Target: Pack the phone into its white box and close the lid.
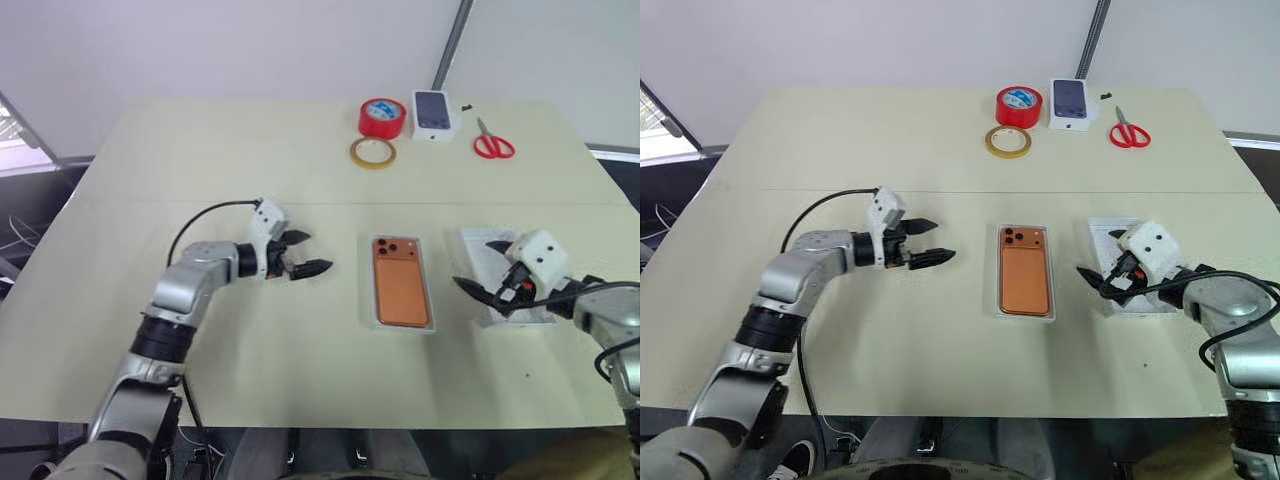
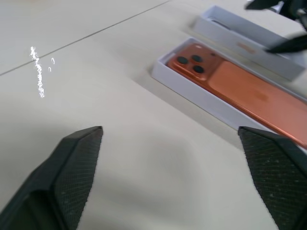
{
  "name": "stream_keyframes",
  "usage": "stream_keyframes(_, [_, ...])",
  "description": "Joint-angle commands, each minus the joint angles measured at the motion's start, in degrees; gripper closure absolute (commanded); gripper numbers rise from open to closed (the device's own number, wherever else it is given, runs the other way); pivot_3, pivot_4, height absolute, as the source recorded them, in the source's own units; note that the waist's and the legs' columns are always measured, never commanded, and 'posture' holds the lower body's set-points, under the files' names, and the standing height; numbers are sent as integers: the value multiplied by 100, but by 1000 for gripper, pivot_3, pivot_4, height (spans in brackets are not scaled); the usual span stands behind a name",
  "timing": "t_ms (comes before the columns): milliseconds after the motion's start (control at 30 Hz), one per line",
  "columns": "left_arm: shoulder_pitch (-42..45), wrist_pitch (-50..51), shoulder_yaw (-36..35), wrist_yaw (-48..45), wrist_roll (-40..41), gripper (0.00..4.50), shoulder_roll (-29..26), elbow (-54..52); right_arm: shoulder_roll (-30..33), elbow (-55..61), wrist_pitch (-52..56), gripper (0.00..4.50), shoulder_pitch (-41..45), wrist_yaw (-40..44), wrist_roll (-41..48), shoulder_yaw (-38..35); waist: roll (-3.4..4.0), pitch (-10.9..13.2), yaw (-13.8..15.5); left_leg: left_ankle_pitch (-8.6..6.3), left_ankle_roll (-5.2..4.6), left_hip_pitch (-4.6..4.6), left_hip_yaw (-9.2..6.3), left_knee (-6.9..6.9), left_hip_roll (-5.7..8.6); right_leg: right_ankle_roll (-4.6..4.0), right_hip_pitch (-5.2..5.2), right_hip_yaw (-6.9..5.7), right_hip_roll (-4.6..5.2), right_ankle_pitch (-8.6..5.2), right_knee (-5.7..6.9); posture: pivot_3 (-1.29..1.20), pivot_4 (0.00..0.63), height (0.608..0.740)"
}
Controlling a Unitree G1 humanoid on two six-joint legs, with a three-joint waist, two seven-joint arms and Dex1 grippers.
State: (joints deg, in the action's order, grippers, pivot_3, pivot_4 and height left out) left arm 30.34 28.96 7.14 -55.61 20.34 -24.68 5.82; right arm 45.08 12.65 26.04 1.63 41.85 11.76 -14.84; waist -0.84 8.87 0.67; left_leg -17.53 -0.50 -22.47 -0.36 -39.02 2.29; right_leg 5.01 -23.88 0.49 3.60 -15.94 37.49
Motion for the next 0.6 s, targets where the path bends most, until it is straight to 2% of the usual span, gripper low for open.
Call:
stream_keyframes(33, [-202, -1393, -96, -519, -170, 26, -197, -218, -70, 490, 860, 0, 58, -597, -186, 48, 1, 0, 5, -1, -1, 0, 1, 0, 0, 0, 0, 0, 2, 0, -2, 0, 150, 740])
stream_keyframes(233, [-393, -2520, 3, -1247, -245, 26, -438, -48, 349, 936, 2788, 0, 333, -538, 107, 169, 9, 2, 4, -8, -14, -3, 1, 1, 0, -1, -1, 0, 4, -1, -6, 0, 150, 740])
stream_keyframes(300, [-399, -2761, 30, -1332, -307, 26, -438, 71, 385, 1203, 3722, 0, 595, -466, 504, 95, 9, 2, -1, -10, -17, -3, 1, 1, 0, -2, 0, 0, 4, -1, -8, 0, 150, 740])
stream_keyframes(467, [-521, -3003, 88, -1456, -260, 26, -360, 56, 710, 1388, 5242, 0, 1193, -374, 1000, 225, 11, 3, -21, -11, -20, -3, 2, 3, -2, -1, -2, -1, 4, -1, -7, 0, 150, 740])
stream_keyframes(600, [-711, -3270, 92, -1373, -305, 26, -295, -58, 636, 1216, 6291, 0, 1798, -457, 1292, 284, 11, 3, -16, -12, -23, -5, 2, 3, -3, -1, -2, -1, 4, -1, -9, 0, 150, 740])
